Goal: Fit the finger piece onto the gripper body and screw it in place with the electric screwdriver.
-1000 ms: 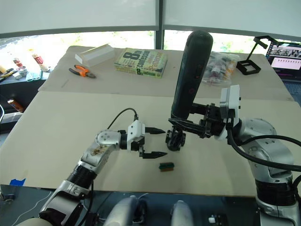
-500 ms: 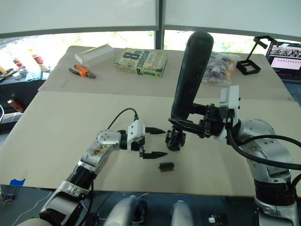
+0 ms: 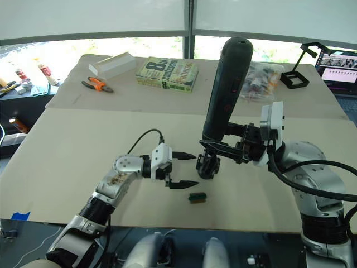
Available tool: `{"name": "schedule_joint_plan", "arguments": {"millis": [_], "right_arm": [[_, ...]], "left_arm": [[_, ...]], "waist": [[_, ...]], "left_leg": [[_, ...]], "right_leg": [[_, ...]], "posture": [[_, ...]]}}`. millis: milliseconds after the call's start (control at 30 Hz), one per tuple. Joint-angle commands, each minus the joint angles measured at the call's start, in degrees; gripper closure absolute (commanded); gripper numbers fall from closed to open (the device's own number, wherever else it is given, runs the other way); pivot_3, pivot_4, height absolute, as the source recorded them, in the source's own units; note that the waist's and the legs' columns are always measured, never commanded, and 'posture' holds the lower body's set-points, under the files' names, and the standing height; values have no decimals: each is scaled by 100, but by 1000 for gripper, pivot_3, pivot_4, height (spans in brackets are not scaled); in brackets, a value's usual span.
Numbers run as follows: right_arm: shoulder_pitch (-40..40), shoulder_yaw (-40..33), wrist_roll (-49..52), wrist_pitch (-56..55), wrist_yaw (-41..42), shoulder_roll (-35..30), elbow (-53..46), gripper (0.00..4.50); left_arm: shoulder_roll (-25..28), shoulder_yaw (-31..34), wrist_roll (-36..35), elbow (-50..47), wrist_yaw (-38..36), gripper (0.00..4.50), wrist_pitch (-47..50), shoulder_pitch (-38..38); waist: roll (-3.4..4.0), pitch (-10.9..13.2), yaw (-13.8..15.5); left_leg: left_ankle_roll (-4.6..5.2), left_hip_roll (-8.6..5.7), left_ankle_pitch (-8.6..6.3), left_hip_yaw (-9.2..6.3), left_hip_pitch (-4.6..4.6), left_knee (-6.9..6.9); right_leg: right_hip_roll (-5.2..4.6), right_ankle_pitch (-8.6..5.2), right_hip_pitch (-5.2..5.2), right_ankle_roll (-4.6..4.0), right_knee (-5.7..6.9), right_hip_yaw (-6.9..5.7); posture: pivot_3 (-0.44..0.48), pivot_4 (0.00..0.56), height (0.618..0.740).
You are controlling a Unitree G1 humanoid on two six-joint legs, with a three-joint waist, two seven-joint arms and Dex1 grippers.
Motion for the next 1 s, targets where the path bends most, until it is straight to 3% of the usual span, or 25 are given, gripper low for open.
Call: {"name": "schedule_joint_plan", "arguments": {"millis": [33, 1000], "right_arm": [[-49, -123, 51, -219, 17, 36, -198, 2573], [-16, -93, -117, -232, 100, 45, -190, 2573]], "left_arm": [[-10, -21, -67, -276, -3, 0, -32, 18], [-154, -98, 180, 35, 293, 0, -69, -100]], "waist": [[0, 0, 0], [0, 0, 7]], "left_leg": [[0, 0, 0, 0, 0, 0], [0, -1, 0, 0, 0, 0]], "right_leg": [[0, 0, 0, 0, 0, 0], [0, 0, 0, 0, 0, 0]], "posture": [[0, 150, 740], [0, 150, 740]]}}
